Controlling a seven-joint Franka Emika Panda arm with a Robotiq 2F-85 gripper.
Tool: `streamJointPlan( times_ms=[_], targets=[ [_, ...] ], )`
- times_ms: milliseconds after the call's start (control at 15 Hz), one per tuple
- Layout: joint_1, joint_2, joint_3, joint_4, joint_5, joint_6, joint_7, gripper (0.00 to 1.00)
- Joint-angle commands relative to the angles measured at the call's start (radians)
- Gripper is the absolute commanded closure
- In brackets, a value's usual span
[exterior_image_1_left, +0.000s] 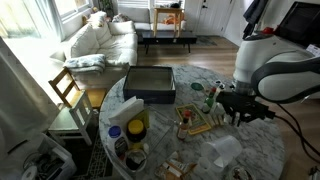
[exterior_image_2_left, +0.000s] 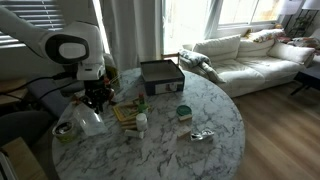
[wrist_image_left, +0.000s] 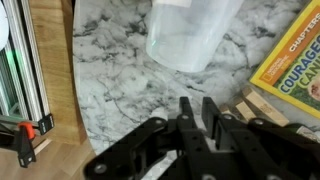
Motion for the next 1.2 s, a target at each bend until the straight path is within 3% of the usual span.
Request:
streamJointPlan(
  times_ms=[0, 400, 800, 1133],
  targets=[
    [-0.009, -0.015, -0.002, -0.070, 0.043, 0.097, -0.055, 0.48],
    [-0.013, 0.014, -0.018, -0.175, 0.188, 0.186, -0.183, 0.02],
    [-0.012, 0.053, -0.028, -0.250, 0.378, 0.365, -0.281, 0.00],
    [-0.004, 0.123, -0.025, -0.243, 0.551, 0.454, -0.311, 0.00]
  ],
)
